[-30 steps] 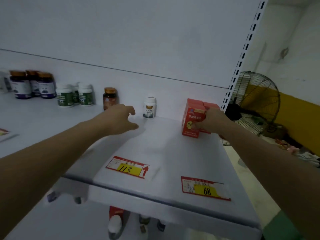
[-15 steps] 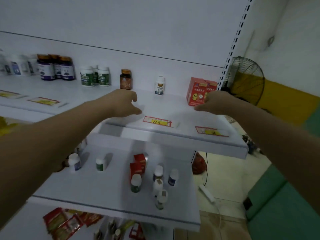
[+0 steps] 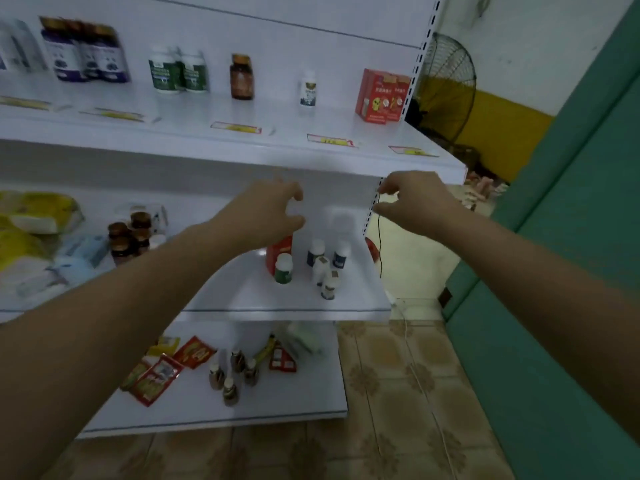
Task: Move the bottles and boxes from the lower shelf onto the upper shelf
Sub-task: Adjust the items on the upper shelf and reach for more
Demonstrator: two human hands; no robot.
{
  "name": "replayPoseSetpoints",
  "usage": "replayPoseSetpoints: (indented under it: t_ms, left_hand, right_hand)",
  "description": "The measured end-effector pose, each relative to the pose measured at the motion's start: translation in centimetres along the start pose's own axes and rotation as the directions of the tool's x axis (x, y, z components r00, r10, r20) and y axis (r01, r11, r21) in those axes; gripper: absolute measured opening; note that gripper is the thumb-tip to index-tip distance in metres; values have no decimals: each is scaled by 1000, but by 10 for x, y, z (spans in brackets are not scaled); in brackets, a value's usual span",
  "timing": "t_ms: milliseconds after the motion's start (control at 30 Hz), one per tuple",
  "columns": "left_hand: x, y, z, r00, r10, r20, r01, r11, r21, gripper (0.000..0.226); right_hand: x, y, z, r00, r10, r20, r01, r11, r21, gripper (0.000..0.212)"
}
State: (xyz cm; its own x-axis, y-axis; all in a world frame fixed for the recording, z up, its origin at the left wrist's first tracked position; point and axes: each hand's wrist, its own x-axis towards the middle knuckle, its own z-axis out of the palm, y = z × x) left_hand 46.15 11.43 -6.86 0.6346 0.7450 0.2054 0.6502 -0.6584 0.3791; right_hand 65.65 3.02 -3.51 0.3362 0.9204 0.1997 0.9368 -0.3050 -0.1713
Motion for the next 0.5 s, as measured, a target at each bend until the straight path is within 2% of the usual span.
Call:
replayPoseSetpoints:
  t_ms: [133, 300, 433, 500]
  left_hand:
    - [2, -16, 52, 986, -59, 157, 66, 997, -41, 47]
    - [29, -42, 120, 944, -141, 300, 185, 975, -124, 52]
    - [58, -57, 178, 879, -222, 422, 301, 945, -131, 53]
    - [74, -64, 205, 868, -245, 432, 336, 930, -147, 54]
  right_hand:
    - [-10, 18, 51, 985, 53, 166, -56, 998, 13, 48]
    - [-1, 47, 133, 933, 110, 342, -155, 982, 109, 57]
    - [20, 72, 197, 892, 142, 429, -243, 951, 191, 64]
    - [33, 82, 225, 881, 159, 446, -274, 939, 207, 66]
